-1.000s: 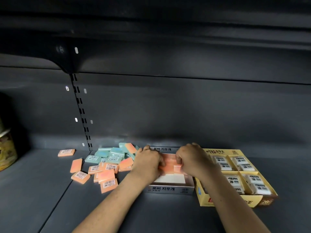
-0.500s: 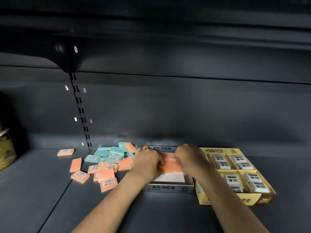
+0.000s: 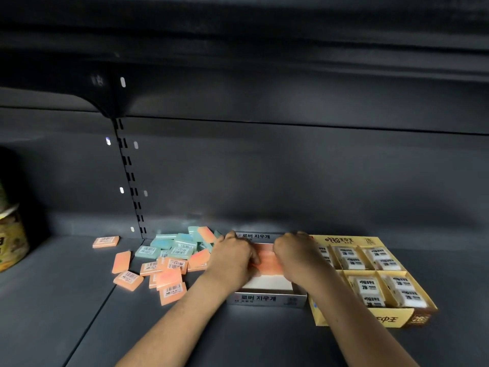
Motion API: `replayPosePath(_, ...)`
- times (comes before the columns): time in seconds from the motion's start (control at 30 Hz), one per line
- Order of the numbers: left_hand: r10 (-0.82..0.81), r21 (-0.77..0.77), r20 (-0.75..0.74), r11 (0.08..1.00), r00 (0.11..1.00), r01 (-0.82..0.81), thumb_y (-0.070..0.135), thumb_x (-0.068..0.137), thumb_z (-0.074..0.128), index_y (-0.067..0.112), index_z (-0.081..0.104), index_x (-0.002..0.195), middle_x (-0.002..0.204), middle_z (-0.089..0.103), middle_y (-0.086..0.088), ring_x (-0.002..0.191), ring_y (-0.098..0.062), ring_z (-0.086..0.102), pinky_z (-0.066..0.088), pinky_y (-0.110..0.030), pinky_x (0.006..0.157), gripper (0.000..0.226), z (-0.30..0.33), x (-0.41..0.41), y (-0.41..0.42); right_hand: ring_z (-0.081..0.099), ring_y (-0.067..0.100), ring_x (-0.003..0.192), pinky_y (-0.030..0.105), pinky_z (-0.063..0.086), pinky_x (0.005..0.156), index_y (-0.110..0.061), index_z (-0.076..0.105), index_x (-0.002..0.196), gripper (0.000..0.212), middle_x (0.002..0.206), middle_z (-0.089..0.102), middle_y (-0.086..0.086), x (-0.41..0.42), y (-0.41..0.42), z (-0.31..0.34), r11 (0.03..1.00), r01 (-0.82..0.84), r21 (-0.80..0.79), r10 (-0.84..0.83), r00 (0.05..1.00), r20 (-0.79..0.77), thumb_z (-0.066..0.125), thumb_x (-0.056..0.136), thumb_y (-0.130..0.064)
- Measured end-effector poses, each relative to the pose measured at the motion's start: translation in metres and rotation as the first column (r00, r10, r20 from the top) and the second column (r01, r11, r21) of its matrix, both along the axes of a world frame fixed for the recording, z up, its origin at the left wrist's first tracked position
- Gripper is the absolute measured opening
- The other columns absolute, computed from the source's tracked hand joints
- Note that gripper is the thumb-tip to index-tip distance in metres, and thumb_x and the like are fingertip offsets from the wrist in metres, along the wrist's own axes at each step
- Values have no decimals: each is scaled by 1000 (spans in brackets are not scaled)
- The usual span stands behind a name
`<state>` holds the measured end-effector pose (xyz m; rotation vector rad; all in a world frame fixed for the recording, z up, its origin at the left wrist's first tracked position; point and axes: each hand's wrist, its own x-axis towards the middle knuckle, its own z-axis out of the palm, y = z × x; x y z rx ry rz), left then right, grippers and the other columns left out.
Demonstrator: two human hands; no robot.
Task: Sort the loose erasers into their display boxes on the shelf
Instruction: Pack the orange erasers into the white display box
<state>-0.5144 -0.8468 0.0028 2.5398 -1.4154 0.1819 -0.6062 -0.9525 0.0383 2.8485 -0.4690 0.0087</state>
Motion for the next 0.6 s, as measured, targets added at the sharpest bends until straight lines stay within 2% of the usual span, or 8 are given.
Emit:
replayPosePath(0.17,7,-10,26,1000,1000,-7,24,82,55,35,69,101,109,67,9,112,-17,46,29,-25,94,25,-1,2,2,62,28,102,31,46,85,-7,66,104,26,108,67,10,-2,1,1,1000,26,4,-26,1000,4,53,84,3)
replayPosePath(0.33,20,2,18,1000,1000,-20,27,82,55,33,70,99,108,68,10,111,-18,47,29,-28,95,23,0,4,4,62,26,100,31,48,82,-6,67,103,25,105,67,10,-4,-1,2,999,24,38,-25,999,23,54,83,3)
replayPosePath(0.6,131,40,21,990,991,-132,26,81,55,32,68,100,109,67,8,115,-20,47,23,-34,106,23,1,2,1,61,29,100,30,47,81,-3,67,100,25,104,66,13,-5,2,2,994,25,111,-30,999,44,55,80,5)
